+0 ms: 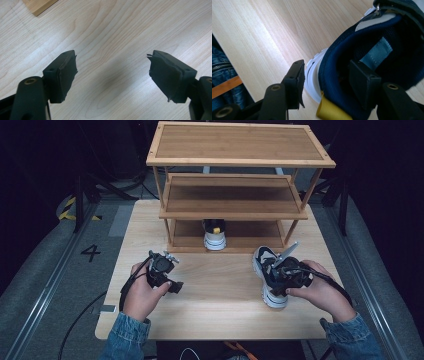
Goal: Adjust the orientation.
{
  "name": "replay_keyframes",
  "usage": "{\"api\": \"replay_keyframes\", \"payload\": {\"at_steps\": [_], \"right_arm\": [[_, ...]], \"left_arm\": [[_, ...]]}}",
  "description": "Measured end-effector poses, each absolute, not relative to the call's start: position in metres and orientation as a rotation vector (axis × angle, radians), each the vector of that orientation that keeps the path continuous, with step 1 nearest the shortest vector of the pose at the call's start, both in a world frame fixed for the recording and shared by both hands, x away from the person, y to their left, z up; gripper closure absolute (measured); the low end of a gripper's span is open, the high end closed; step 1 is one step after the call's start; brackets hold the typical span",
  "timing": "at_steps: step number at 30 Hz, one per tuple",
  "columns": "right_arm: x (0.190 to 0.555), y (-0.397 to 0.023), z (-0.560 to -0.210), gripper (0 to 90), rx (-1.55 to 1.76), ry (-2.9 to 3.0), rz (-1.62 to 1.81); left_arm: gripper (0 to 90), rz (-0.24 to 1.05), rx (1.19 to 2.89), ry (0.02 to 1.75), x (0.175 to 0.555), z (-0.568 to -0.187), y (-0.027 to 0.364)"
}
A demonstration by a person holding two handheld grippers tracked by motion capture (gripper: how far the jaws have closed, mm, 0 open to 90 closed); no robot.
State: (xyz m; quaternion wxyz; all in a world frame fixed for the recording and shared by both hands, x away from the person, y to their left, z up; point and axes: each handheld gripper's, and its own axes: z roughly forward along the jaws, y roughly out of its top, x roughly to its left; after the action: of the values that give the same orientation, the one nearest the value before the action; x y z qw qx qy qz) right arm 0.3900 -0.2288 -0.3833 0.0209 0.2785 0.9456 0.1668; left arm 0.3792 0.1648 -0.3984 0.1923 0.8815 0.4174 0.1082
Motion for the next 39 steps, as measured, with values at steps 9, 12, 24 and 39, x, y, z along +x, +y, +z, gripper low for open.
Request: {"api": "replay_keyframes", "payload": {"at_steps": [9,12,24,39], "right_arm": [[0.398,-0.222,-0.398,53.1,0.936,3.0,0.493],[0.398,-0.222,-0.4,55.8,0.937,3.002,0.479],[0.398,-0.222,-0.402,71.1,0.95,3.003,0.467],[0.397,-0.221,-0.394,72.1,0.942,2.985,0.5]], "left_arm": [[22.6,0.303,2.479,1.191,0.377,-0.401,0.17],[22.6,0.305,2.486,1.175,0.378,-0.403,0.168],[22.5,0.305,2.493,1.162,0.38,-0.405,0.164],[22.5,0.295,2.5,1.157,0.383,-0.406,0.162]]}}
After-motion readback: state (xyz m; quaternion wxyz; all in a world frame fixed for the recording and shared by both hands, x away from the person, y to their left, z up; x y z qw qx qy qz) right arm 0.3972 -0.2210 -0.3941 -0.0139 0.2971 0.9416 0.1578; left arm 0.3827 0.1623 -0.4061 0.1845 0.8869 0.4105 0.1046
